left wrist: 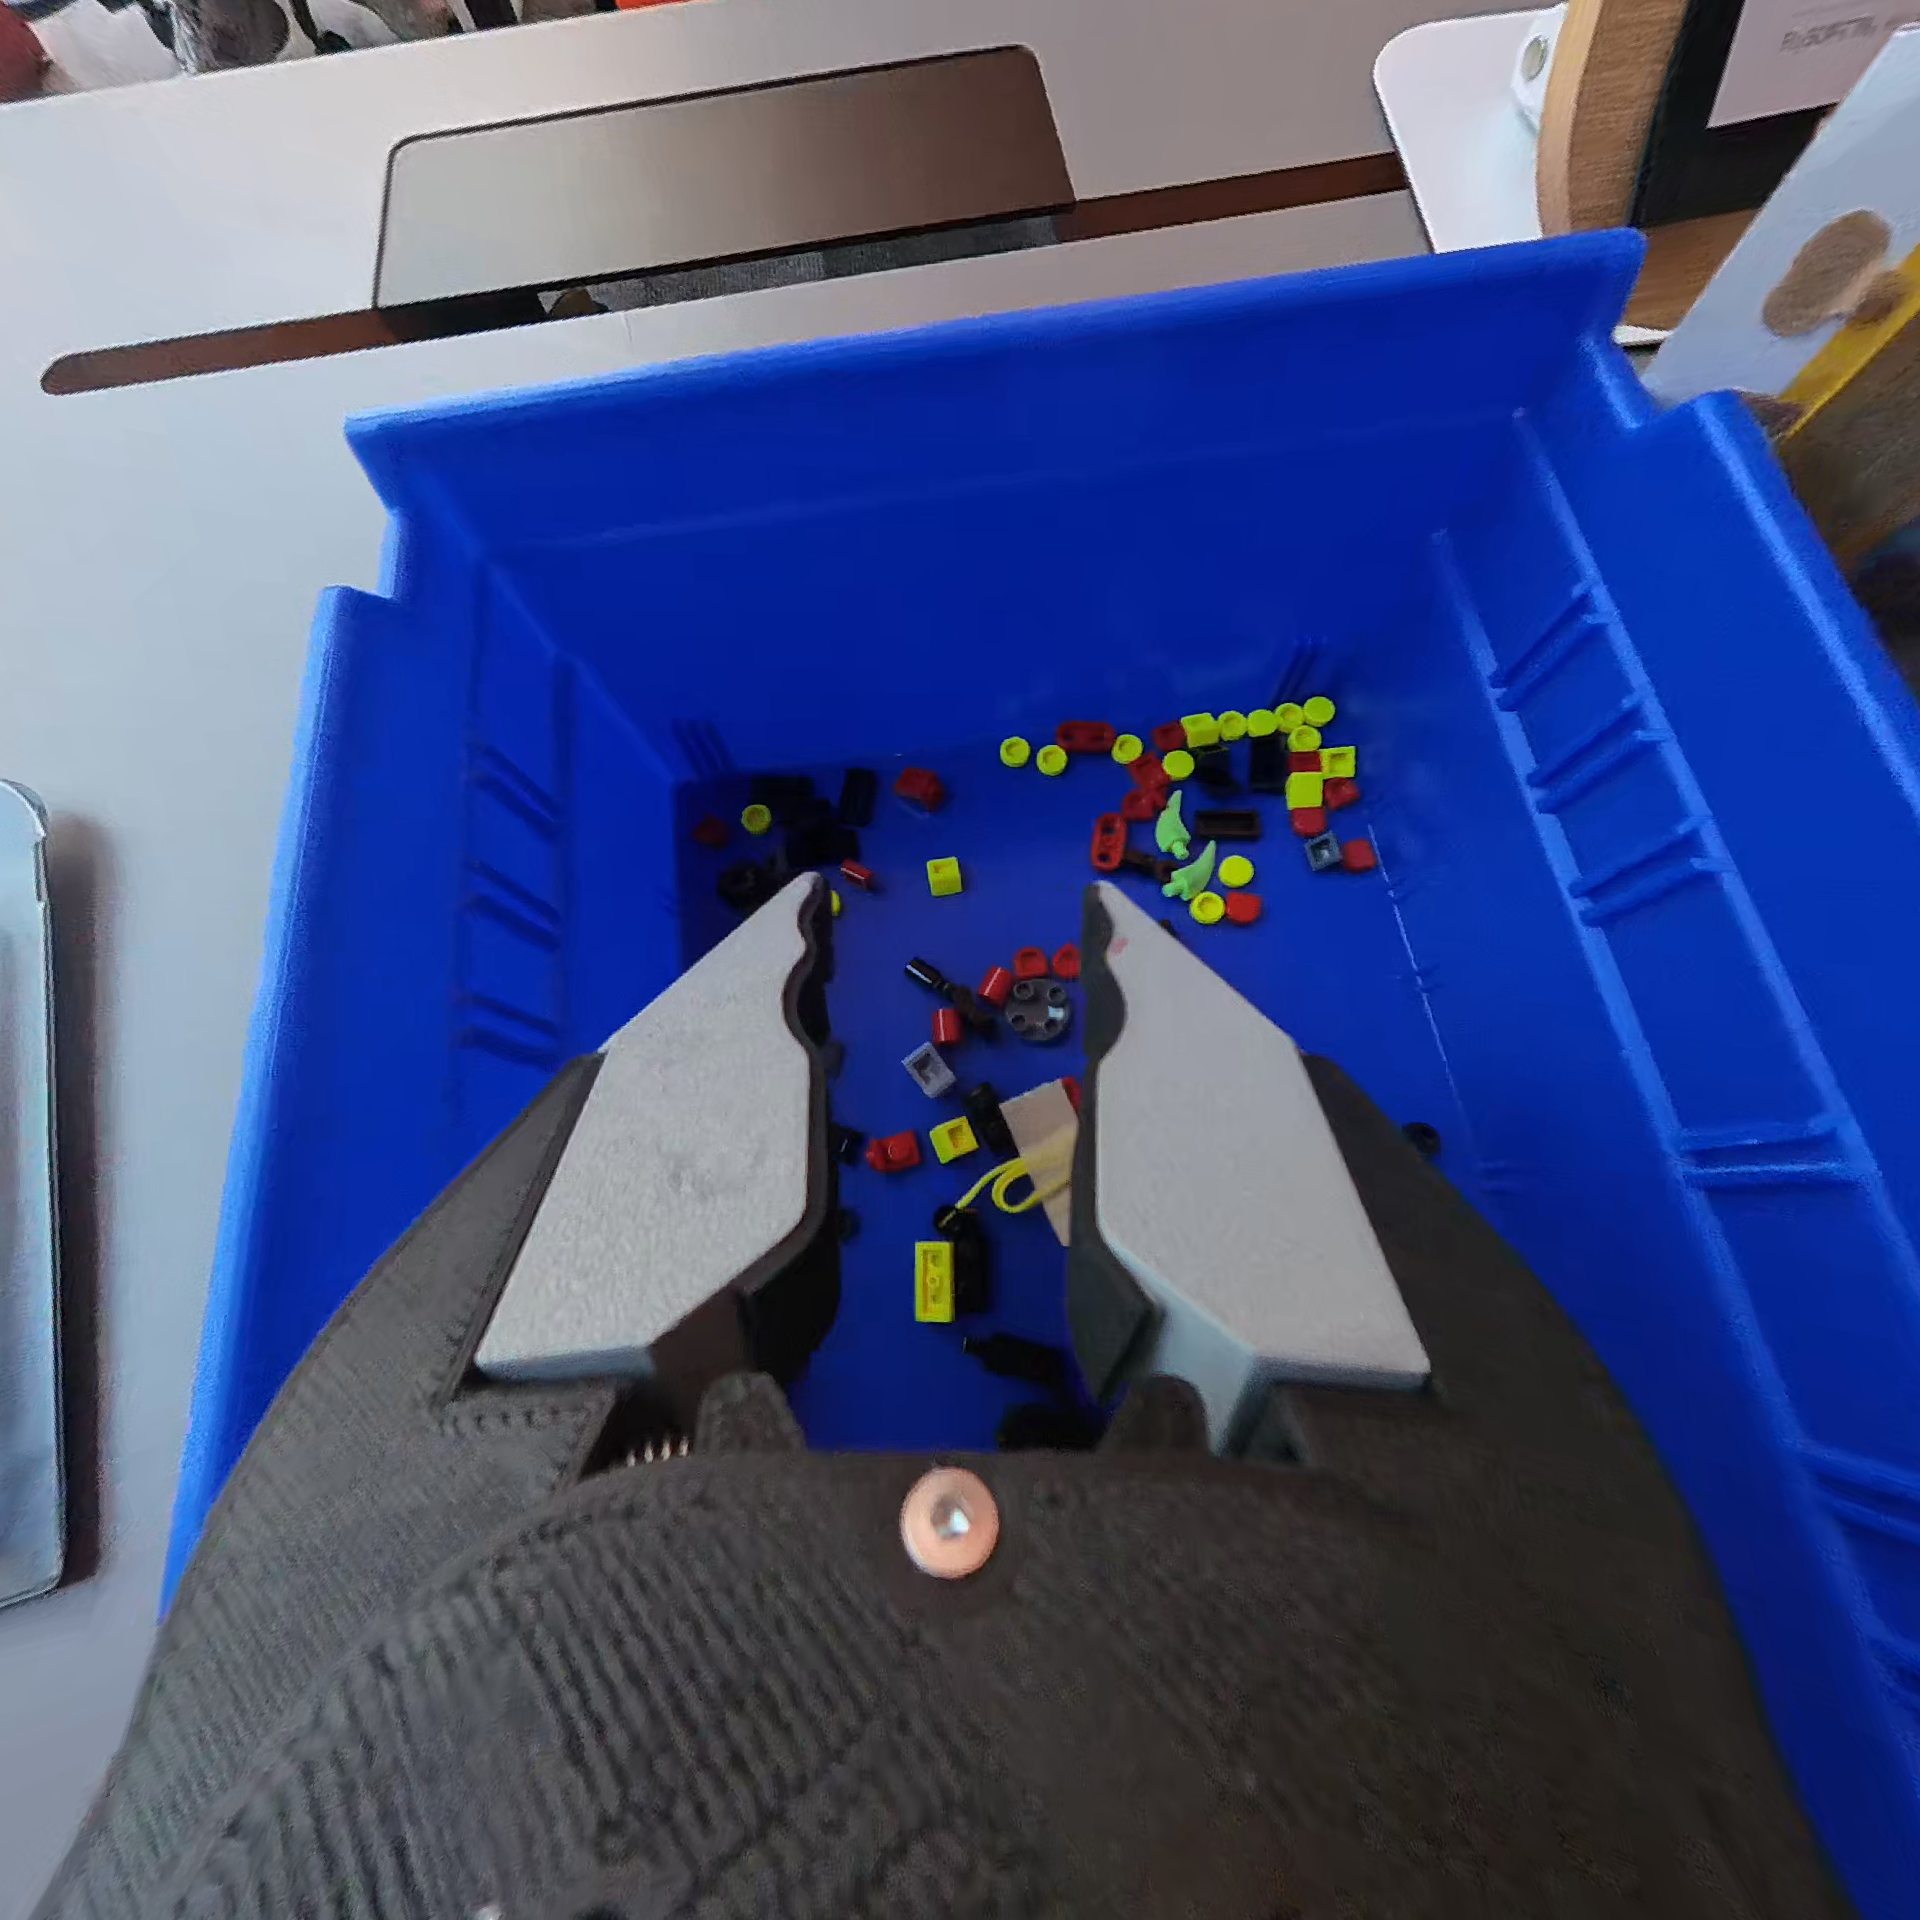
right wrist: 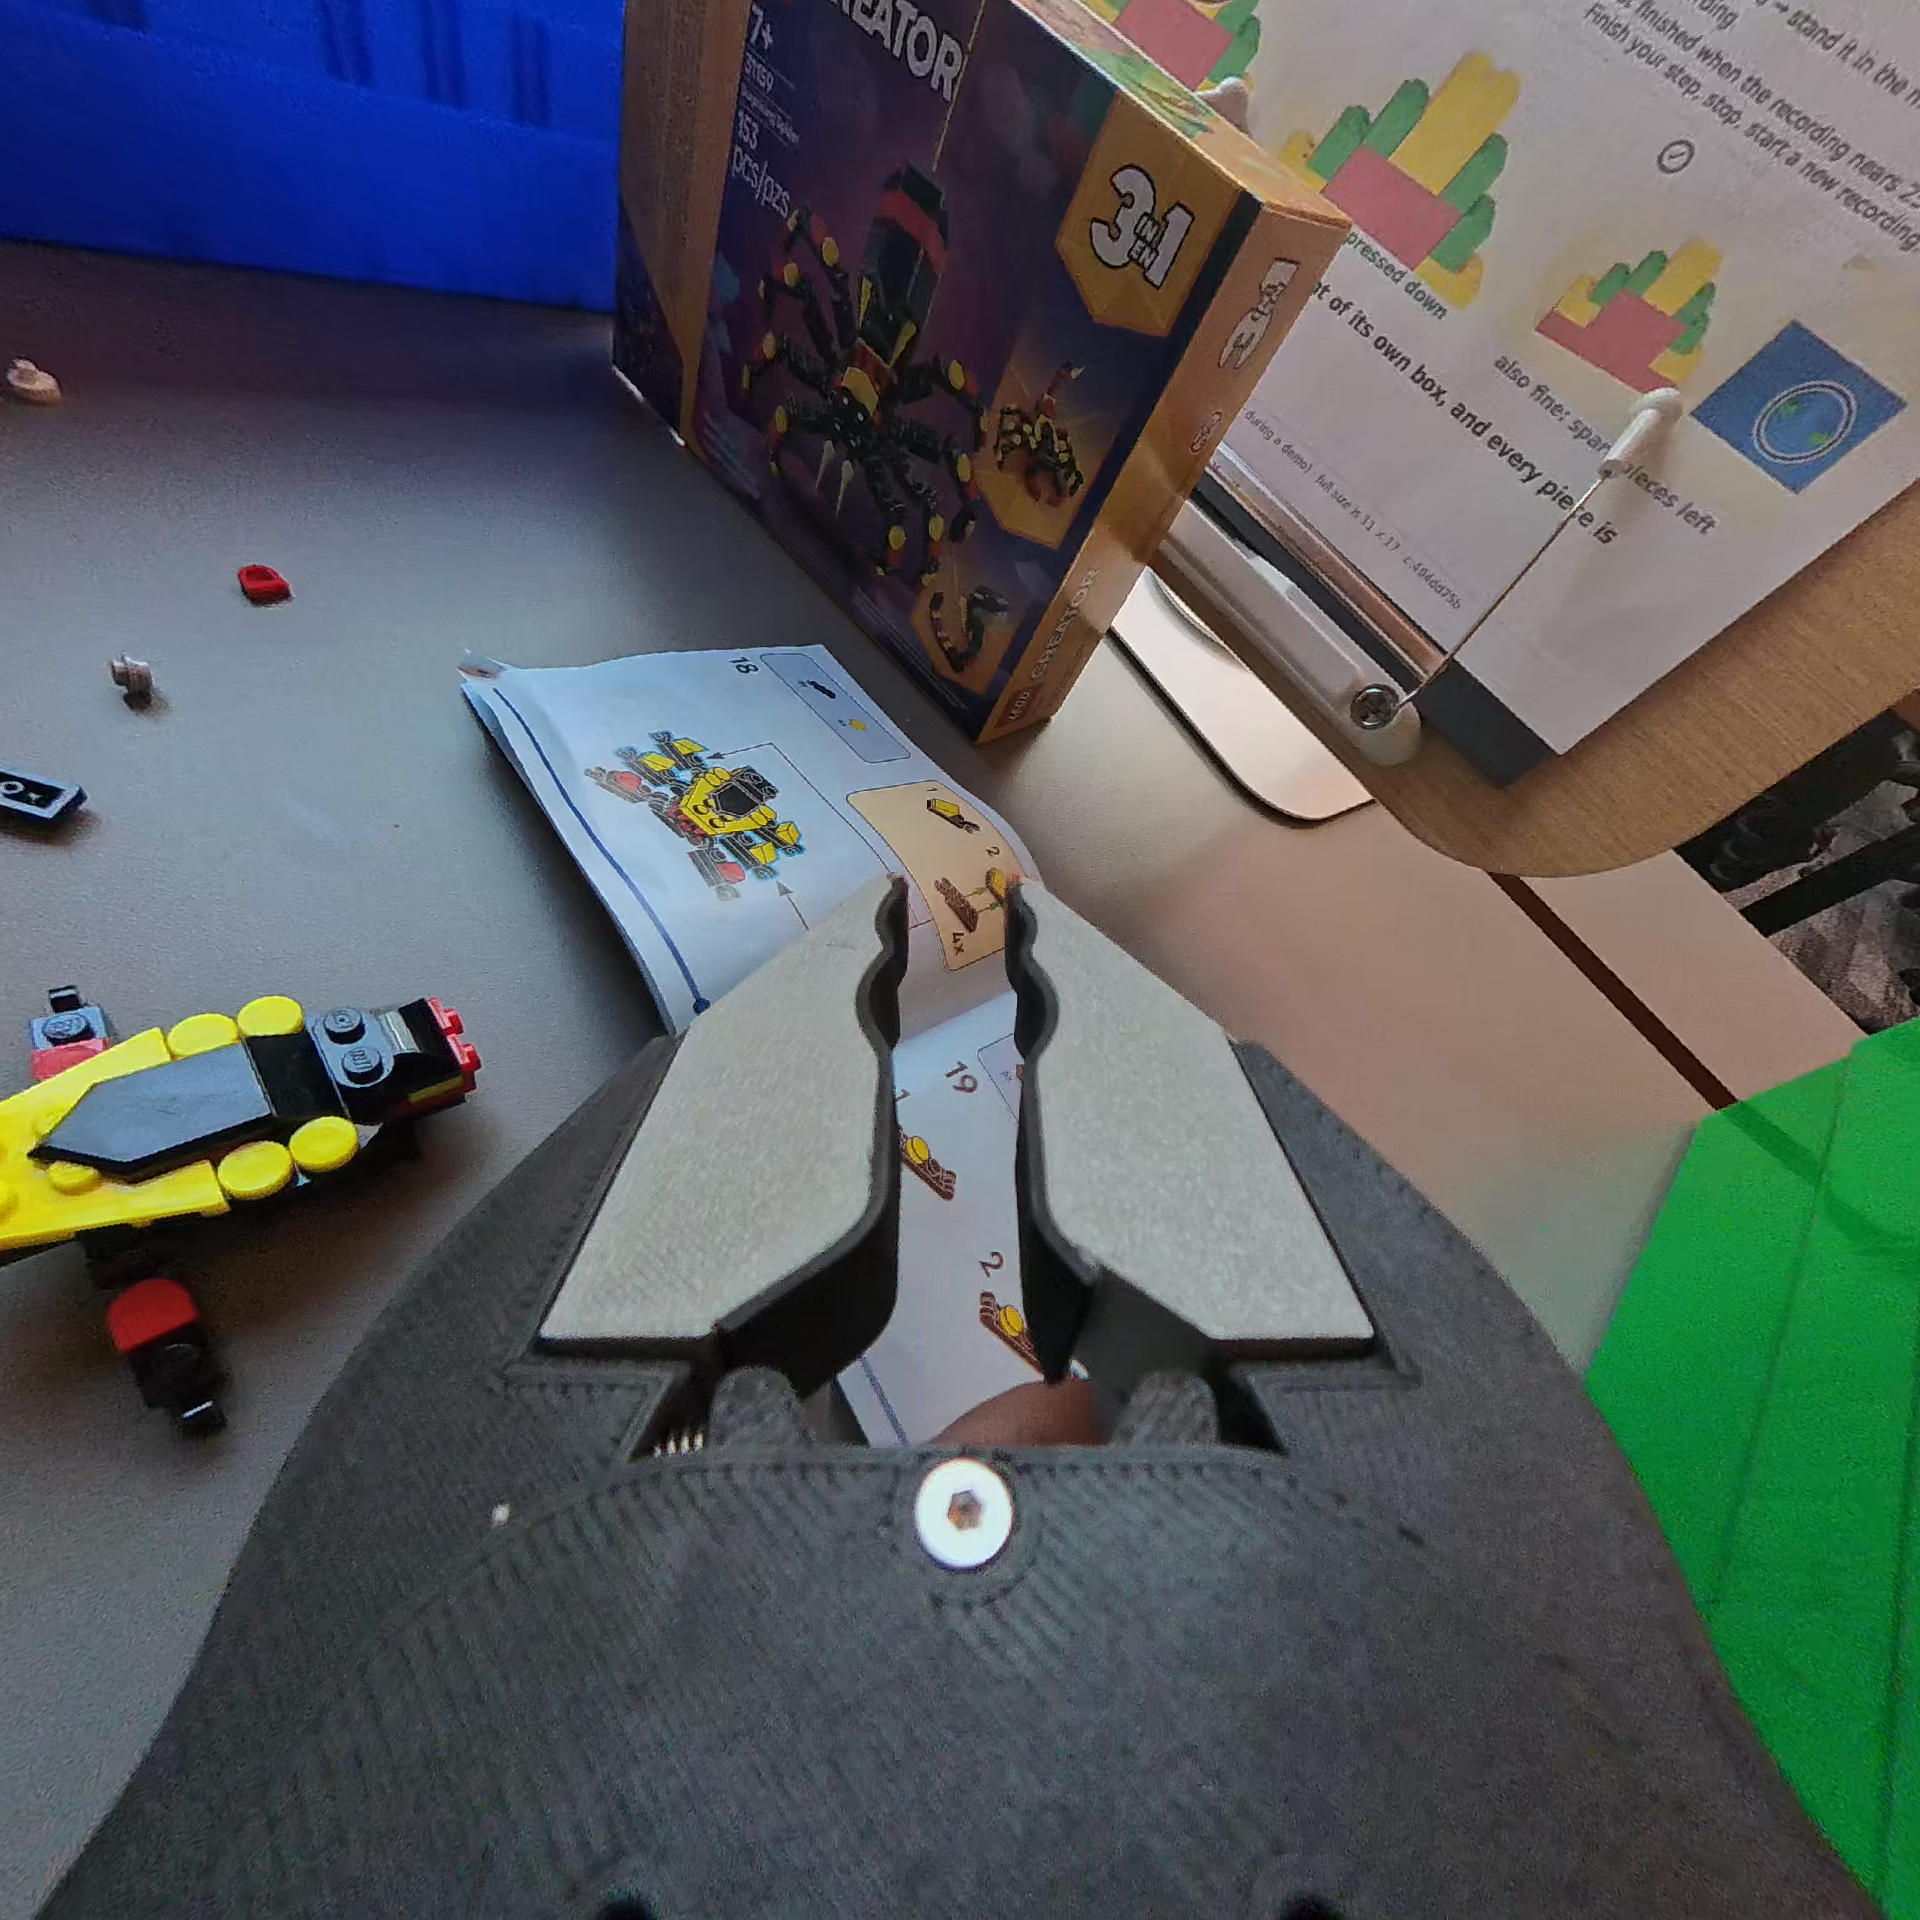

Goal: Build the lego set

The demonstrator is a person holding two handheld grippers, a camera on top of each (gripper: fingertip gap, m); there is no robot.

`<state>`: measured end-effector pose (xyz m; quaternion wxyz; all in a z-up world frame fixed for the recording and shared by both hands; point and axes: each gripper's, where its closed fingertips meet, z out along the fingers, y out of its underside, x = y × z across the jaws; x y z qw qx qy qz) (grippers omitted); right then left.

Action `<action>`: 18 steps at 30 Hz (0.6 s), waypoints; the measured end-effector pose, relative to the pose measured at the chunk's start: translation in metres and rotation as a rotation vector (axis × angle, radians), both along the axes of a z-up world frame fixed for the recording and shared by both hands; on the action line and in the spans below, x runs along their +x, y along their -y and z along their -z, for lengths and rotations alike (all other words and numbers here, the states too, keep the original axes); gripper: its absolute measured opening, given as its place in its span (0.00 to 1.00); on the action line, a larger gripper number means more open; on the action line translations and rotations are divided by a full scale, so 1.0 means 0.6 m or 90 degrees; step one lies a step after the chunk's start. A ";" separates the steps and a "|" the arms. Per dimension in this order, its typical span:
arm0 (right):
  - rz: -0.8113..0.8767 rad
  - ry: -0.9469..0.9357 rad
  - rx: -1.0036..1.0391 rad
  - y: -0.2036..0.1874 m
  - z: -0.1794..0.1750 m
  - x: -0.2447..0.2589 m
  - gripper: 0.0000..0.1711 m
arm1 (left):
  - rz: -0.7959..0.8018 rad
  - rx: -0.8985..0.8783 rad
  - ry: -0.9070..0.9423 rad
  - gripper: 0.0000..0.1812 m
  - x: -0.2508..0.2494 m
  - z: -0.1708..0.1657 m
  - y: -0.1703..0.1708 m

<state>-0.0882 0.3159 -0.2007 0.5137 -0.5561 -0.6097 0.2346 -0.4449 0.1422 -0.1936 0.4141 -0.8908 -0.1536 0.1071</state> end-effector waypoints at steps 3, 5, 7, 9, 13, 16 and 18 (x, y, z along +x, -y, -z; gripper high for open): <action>-0.014 0.008 -0.001 0.006 0.003 -0.001 0.08 | 0.006 -0.001 -0.044 0.24 0.007 -0.011 -0.003; -0.023 0.022 0.003 0.010 0.009 -0.004 0.08 | 0.016 0.019 -0.047 0.23 0.018 -0.022 -0.007; -0.024 0.033 0.009 0.010 0.013 -0.010 0.08 | 0.028 0.033 -0.032 0.23 0.032 -0.027 -0.012; -0.025 0.042 0.017 0.011 0.016 -0.012 0.08 | 0.035 0.040 -0.019 0.23 0.041 -0.025 -0.016; -0.038 0.015 0.070 0.024 0.004 -0.009 0.05 | 0.041 0.038 -0.008 0.22 0.048 -0.019 -0.017; -0.035 0.018 0.089 0.032 0.004 -0.008 0.05 | 0.028 0.054 -0.037 0.19 0.030 -0.033 -0.030; -0.034 0.013 0.082 0.038 0.002 -0.008 0.05 | 0.007 0.041 -0.022 0.19 0.018 -0.018 -0.023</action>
